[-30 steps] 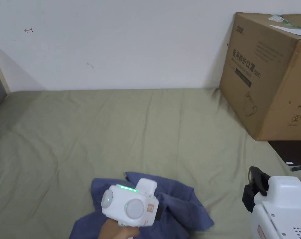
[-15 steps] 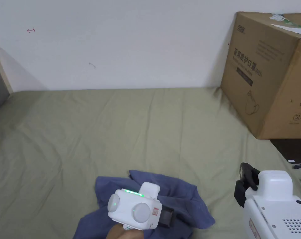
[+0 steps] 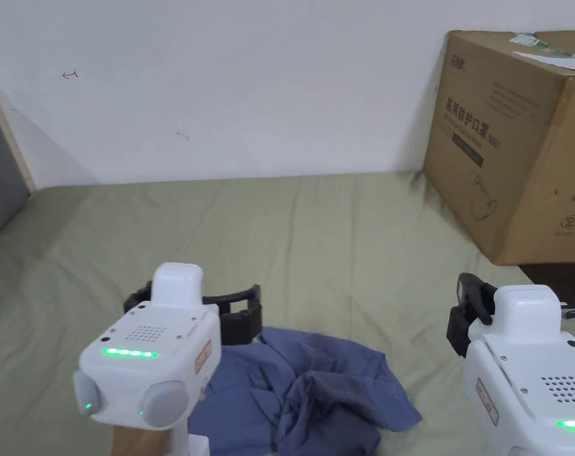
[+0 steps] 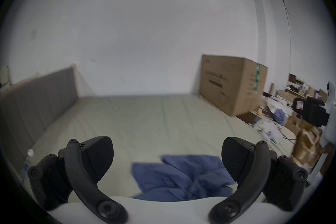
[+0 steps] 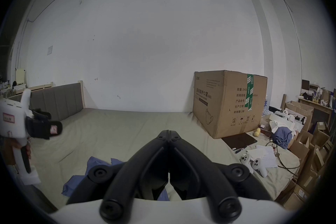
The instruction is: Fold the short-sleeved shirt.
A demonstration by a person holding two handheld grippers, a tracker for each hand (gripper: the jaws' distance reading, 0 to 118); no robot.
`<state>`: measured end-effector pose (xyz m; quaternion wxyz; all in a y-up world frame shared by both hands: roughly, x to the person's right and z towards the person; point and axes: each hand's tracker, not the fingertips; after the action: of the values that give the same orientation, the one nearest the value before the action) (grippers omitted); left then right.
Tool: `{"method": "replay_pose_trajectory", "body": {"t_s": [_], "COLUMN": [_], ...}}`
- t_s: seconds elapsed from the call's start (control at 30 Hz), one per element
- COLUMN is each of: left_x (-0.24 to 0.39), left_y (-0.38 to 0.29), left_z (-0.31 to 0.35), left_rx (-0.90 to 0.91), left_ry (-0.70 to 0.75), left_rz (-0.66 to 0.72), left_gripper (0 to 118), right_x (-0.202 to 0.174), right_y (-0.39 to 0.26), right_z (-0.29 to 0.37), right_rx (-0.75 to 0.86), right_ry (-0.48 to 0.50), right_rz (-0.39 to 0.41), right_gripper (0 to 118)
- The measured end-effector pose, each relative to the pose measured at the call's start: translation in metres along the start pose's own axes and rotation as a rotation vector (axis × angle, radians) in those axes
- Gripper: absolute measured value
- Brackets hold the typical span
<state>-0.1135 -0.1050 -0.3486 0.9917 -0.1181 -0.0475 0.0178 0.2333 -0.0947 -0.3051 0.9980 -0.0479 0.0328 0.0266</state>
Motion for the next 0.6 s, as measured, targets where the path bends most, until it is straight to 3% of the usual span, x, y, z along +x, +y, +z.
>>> {"method": "replay_pose_trajectory", "body": {"t_s": [0.17, 0.23, 0.27, 0.3, 0.33, 0.6], "left_x": [-0.026, -0.033, -0.037, -0.04, -0.04, -0.041], "left_y": [-0.005, -0.007, -0.007, -0.006, -0.007, -0.01], "left_z": [0.022, 0.024, 0.025, 0.024, 0.023, 0.018], "left_rx": [0.143, 0.143, 0.133, 0.114, 0.108, 0.026], "left_ry": [0.145, 0.151, 0.141, 0.126, 0.131, 0.117], "left_rz": [-0.067, -0.07, -0.067, -0.059, -0.055, -0.017], "left_gripper": [108, 76, 51, 11, 0, 0], "right_x": [-0.007, -0.009, -0.011, -0.012, -0.013, -0.016], "right_y": [0.005, 0.006, 0.006, 0.007, 0.007, 0.008], "right_z": [0.0, 0.0, 0.0, 0.0, -0.001, -0.001], "right_rx": [0.016, 0.02, 0.022, 0.023, 0.024, 0.029], "right_ry": [0.012, 0.018, 0.023, 0.027, 0.029, 0.041], "right_rz": [-0.001, -0.002, -0.002, -0.001, 0.0, 0.0], "right_gripper": [0, 0, 0, 0, 0, 0]}}
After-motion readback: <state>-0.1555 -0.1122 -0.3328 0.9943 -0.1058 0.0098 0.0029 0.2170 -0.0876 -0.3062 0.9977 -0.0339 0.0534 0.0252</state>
